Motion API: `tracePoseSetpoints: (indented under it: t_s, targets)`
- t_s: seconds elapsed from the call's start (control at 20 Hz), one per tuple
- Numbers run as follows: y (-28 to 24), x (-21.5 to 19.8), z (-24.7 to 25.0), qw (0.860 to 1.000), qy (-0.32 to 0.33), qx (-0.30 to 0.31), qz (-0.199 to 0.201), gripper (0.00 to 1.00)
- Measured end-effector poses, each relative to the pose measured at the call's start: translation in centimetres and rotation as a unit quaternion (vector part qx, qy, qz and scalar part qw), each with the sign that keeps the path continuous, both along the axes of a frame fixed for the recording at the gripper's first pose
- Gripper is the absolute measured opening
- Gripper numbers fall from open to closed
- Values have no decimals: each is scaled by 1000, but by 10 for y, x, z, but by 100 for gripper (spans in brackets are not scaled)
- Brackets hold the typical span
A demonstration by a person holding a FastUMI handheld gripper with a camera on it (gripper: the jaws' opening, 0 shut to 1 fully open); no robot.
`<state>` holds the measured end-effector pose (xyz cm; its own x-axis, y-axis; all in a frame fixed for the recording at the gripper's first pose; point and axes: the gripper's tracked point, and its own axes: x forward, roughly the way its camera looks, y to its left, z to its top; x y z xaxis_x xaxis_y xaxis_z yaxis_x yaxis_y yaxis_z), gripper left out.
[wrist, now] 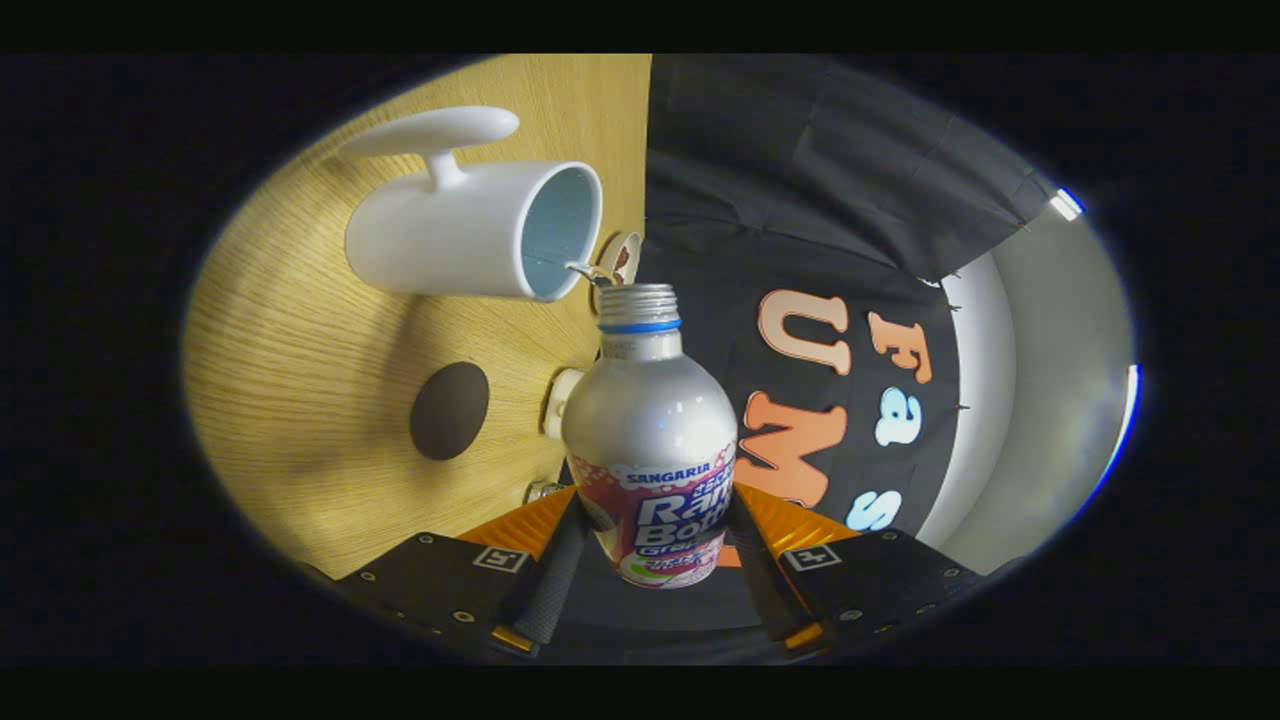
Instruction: Take the bottle from table, then pour the juice into the cup, finally place the bottle on the coaster
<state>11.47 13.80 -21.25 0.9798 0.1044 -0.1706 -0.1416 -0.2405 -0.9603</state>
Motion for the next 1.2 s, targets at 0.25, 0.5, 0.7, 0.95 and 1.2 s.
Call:
tracePoseSetpoints:
  t_s: [0.25, 0.5, 0.7, 0.95, 1.2]
  targets:
    - [1, 0, 1, 1000, 0, -6, 3, 77]
    - [2, 1, 2, 1000, 0, -13, 6, 77]
    - [2, 2, 4, 1000, -1, -21, 7, 77]
    - [4, 3, 4, 1000, 4, -28, 11, 77]
    - [5, 4, 5, 999, 3, -43, 17, 77]
